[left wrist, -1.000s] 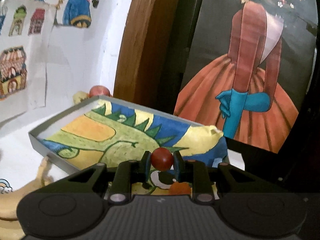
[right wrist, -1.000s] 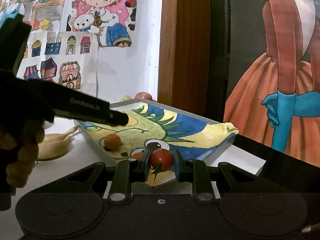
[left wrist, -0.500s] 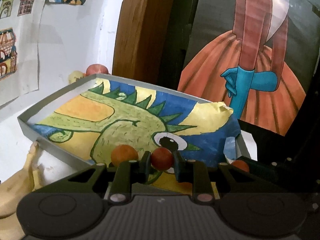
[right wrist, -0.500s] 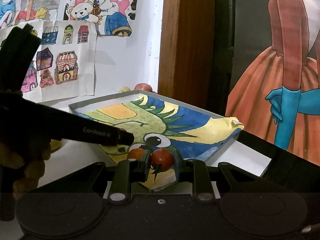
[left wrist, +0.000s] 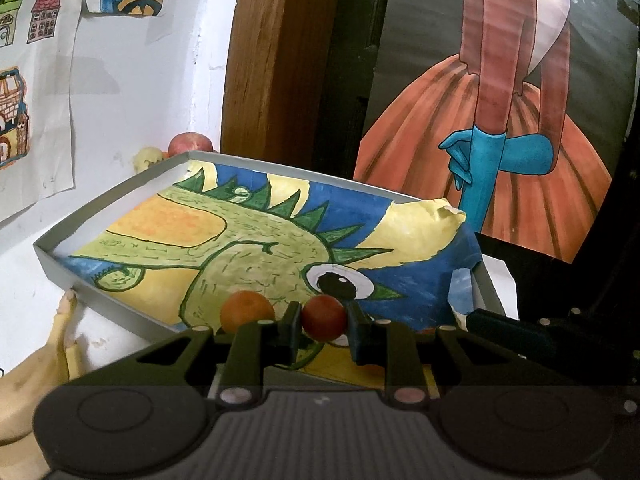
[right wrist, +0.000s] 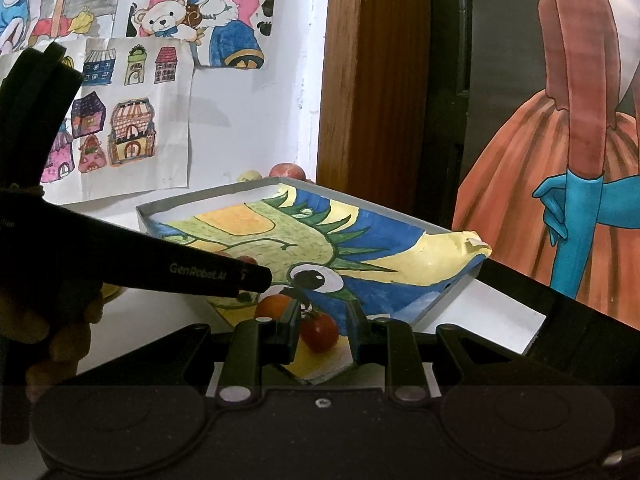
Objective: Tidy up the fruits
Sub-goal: 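Lower and open the left tool into the tray while the right tool releases its tomato there, then withdraw both open tools from the tray back toward the apples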
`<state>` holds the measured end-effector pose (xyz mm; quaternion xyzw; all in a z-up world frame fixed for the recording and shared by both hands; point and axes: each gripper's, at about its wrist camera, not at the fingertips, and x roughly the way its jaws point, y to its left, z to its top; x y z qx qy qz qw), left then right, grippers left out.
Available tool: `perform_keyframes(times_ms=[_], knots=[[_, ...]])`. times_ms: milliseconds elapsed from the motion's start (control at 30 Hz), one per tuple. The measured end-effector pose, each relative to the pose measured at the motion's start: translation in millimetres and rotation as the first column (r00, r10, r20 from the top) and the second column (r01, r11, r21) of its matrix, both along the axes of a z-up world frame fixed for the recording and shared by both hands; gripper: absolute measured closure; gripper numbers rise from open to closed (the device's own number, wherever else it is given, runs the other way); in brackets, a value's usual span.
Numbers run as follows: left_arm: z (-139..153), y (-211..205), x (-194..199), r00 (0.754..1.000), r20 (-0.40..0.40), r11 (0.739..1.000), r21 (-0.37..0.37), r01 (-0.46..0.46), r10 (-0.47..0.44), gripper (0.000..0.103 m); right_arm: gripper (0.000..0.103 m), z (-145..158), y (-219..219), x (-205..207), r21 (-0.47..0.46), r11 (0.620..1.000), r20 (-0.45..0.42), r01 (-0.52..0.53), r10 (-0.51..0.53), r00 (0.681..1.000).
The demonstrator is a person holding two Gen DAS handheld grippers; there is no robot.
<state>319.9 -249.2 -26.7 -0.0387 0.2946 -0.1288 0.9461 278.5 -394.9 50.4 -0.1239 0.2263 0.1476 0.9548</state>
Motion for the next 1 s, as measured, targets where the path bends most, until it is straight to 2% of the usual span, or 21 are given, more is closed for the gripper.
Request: perform_keyframes(times_ms=[67,133,233,300,333,467,600,667,767,1000], knots=[[0.5,-0.3,-0.5,1.000,0.001,1.000,0.001,0.001,-0.001,0.076,0.076,0.0,-0.3,-0.4,0.002,1.000,0.003,0.002,-0.002,1.000],[0.9,0.0,-1.2,1.000,0.001,1.000,-0.004,-0.001,0.001,0.068,0.074,-0.3,-1.3,-1.5,0.007,1.000,0.009,0.006,-0.006,1.000],[2.0,1.1,-3.3,1.000,0.008,1.000,-0.006,-0.007,0.007,0.054,0.068,0.1,-3.3,-3.7,0.019,1.000,0.014,0.017,-0.017,1.000],[3.2,2.6,-5.7,1.000,0.017,1.000,-0.012,-0.010,0.010,0.040,0.063,1.4,-4.6,-6.9,0.027,0.999,0.019,0.021,-0.021,1.000],[4.4,3.3,-7.4,1.000,0.023,1.000,-0.016,-0.014,0.014,0.037,0.061,2.2,-5.0,-8.4,0.028,0.999,0.023,0.022,-0.023,0.999],[13.1,6.9,-18.5,0.997,0.067,0.999,-0.030,-0.030,0.032,0.017,0.051,8.4,-5.3,-16.7,0.039,0.999,0.040,0.028,-0.030,0.999],[26.0,10.1,-33.2,0.992,0.116,0.998,-0.044,-0.035,0.040,0.007,0.038,17.5,-3.3,-28.4,0.051,0.998,0.061,0.032,-0.035,0.998],[33.1,12.4,-42.4,0.988,0.146,0.998,-0.049,-0.044,0.051,0.003,0.028,23.2,-1.5,-35.7,0.056,0.998,0.076,0.032,-0.037,0.996],[44.3,16.8,-56.2,0.981,0.186,0.997,-0.058,-0.048,0.058,0.000,0.018,33.0,3.1,-47.9,0.063,0.998,0.101,0.032,-0.038,0.994],[69.8,34.3,-93.1,0.963,0.251,0.993,-0.093,-0.072,0.093,0.000,0.005,52.0,16.2,-80.8,0.093,0.995,0.157,0.043,-0.058,0.986]])
